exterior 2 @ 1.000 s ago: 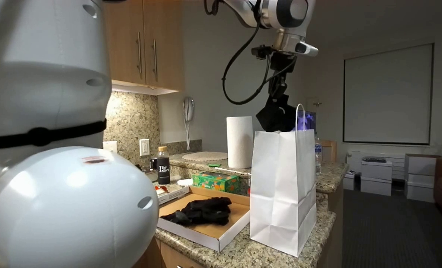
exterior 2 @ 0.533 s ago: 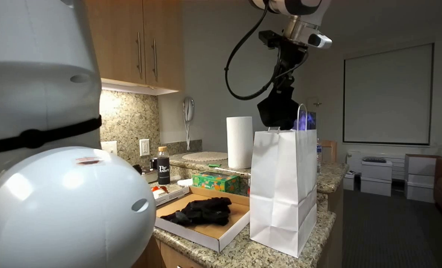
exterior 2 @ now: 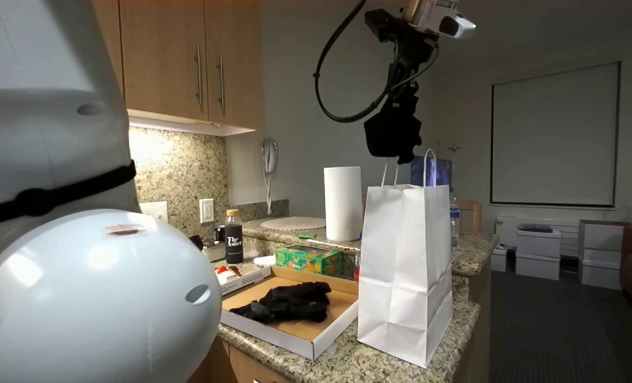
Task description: Put the socks in the bag
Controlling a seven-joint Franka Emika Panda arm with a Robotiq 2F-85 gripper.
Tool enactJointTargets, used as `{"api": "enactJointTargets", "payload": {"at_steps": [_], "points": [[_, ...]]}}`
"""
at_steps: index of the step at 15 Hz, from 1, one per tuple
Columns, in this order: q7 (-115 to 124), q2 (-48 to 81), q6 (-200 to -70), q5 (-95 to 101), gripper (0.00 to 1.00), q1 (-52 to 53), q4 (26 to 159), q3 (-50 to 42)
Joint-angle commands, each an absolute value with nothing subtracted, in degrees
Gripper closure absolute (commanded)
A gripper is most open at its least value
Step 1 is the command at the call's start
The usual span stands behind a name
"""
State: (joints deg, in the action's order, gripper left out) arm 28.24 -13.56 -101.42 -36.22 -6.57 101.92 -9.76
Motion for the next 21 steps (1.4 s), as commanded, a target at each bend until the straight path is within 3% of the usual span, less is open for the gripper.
{"api": "enactJointTargets", "payload": {"at_steps": [1, 21], "points": [[26.7, -14.0, -102.9, -39.9, 0.92, -8.1, 103.5, -10.8], [26.9, -4.4, -102.1, -41.7, 0.92, -9.0, 104.0, -9.7]]}}
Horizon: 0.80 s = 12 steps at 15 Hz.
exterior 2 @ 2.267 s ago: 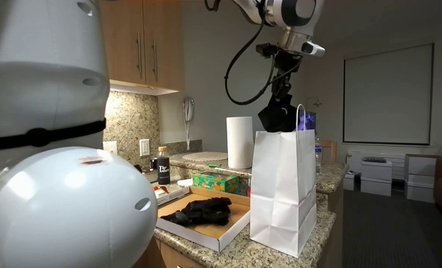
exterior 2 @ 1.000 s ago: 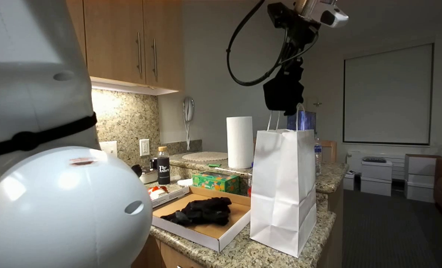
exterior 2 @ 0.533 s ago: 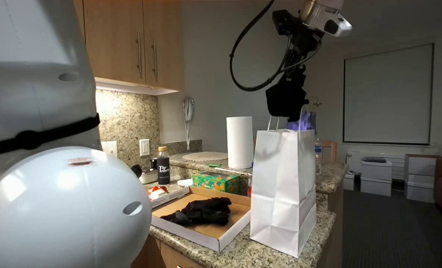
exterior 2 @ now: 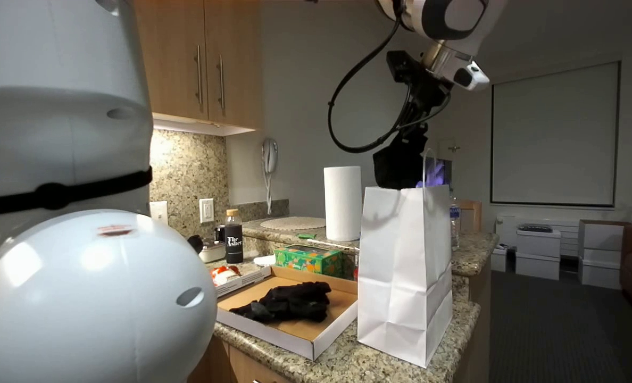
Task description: Put the socks in the bag
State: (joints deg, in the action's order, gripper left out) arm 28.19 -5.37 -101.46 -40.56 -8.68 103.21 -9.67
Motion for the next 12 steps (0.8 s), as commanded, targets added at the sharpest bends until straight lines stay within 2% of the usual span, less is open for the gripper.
{"api": "enactJointTargets", "payload": {"at_steps": [1, 3, 4, 6, 12], "points": [[26.9, -4.2, -102.1, -41.7, 0.92, -9.1, 104.2, -9.8], [26.7, -4.2, -102.3, -42.1, 0.93, -9.3, 104.9, -10.0], [26.5, -4.3, -102.4, -42.4, 0.68, -9.4, 105.1, -10.2], [26.4, -4.4, -102.4, -42.4, 0.64, -9.5, 105.4, -10.4], [26.6, -4.5, -102.4, -42.0, 0.26, -9.2, 105.2, -10.4]]}}
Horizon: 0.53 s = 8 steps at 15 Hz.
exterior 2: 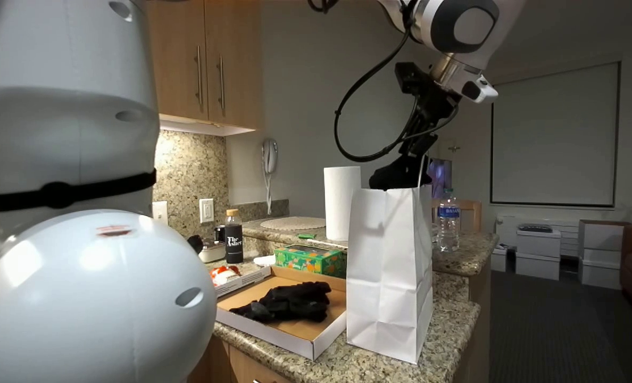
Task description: Put the socks in the bag
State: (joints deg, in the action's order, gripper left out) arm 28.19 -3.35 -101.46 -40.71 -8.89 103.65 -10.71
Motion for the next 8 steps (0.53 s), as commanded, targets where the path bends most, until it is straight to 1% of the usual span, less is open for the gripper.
{"api": "enactJointTargets", "payload": {"at_steps": [1, 2, 4, 8], "points": [[26.7, -4.5, -102.4, -41.9, 0.20, -9.2, 105.2, -10.4], [26.7, -4.8, -102.0, -41.8, 0.12, -9.3, 104.9, -10.5], [26.7, -5.0, -101.9, -41.7, 0.01, -9.3, 104.9, -10.5], [26.5, -5.5, -101.7, -41.6, 0.00, -9.2, 104.8, -10.3]]}}
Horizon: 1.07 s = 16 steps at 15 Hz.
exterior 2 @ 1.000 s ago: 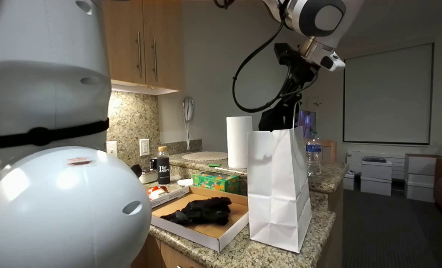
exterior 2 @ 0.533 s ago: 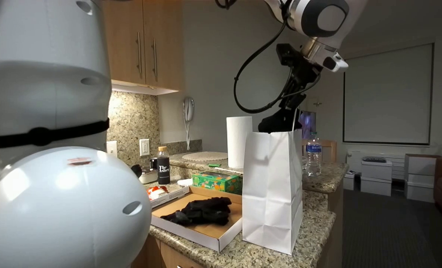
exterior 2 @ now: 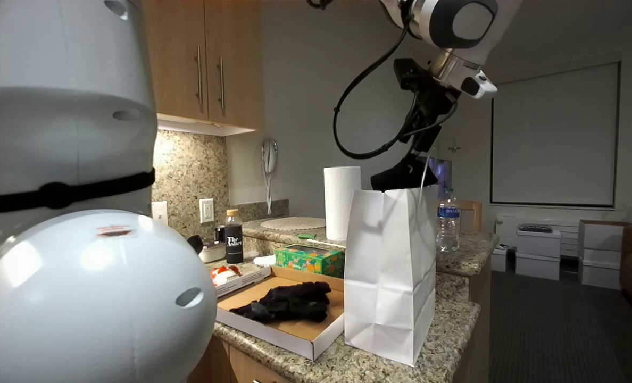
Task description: Put the socks in the bag
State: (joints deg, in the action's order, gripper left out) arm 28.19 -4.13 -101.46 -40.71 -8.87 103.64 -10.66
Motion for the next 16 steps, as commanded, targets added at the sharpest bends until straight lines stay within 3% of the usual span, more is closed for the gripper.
{"api": "enactJointTargets", "payload": {"at_steps": [1, 2, 12, 16], "points": [[26.3, -5.5, -101.5, -41.6, 0.07, -9.1, 104.6, -10.3], [25.8, -5.4, -101.1, -41.7, 0.25, -9.0, 104.6, -10.2], [21.3, -4.9, -99.8, -43.8, 0.90, -8.7, 104.5, -9.7], [21.3, -5.0, -99.5, -44.3, 0.94, -8.8, 104.6, -9.9]]}}
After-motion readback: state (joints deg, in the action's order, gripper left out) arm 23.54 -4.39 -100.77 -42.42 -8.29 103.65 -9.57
